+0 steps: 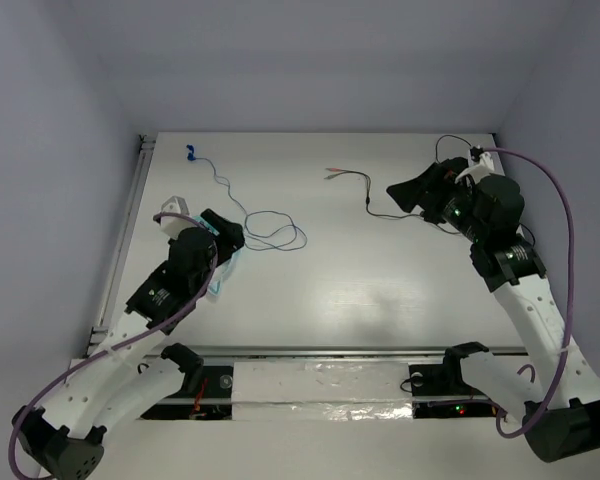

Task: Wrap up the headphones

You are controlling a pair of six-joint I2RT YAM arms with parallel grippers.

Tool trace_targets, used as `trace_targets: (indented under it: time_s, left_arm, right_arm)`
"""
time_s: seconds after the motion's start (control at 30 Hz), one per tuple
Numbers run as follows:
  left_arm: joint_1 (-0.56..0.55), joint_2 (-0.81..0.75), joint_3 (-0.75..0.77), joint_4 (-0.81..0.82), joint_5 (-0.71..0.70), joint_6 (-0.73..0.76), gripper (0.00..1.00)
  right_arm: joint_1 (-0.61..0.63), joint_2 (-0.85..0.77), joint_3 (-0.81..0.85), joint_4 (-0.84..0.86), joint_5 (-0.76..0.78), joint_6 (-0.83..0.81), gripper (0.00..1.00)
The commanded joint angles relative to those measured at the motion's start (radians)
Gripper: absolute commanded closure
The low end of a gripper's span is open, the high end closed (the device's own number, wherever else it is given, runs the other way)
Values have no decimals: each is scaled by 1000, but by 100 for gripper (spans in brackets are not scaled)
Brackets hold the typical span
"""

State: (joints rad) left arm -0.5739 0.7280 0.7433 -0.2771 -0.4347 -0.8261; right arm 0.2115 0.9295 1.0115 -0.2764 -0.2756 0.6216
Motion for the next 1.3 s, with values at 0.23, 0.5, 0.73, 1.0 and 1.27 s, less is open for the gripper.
trace_targets:
  time_s: [0.23, 0.5, 0.73, 1.0, 1.27]
  left_arm:
    - [357, 51, -146, -104, 156, -104, 41]
    - [473, 96, -139, -151, 137, -73, 43]
    - [473, 108, -174, -188, 91, -143, 39]
    - [482, 201, -213, -128, 67, -186, 36]
    - [503, 376, -229, 7, 44, -176, 40]
  right_arm:
    - [78, -46, -82, 172, -198, 38, 0]
    - [432, 15, -67, 192, 77, -19, 0]
    - [532, 106, -80, 226, 147, -62, 0]
    - [532, 144, -114, 293, 17, -80, 100]
    - [532, 111, -145, 310, 16, -85, 78]
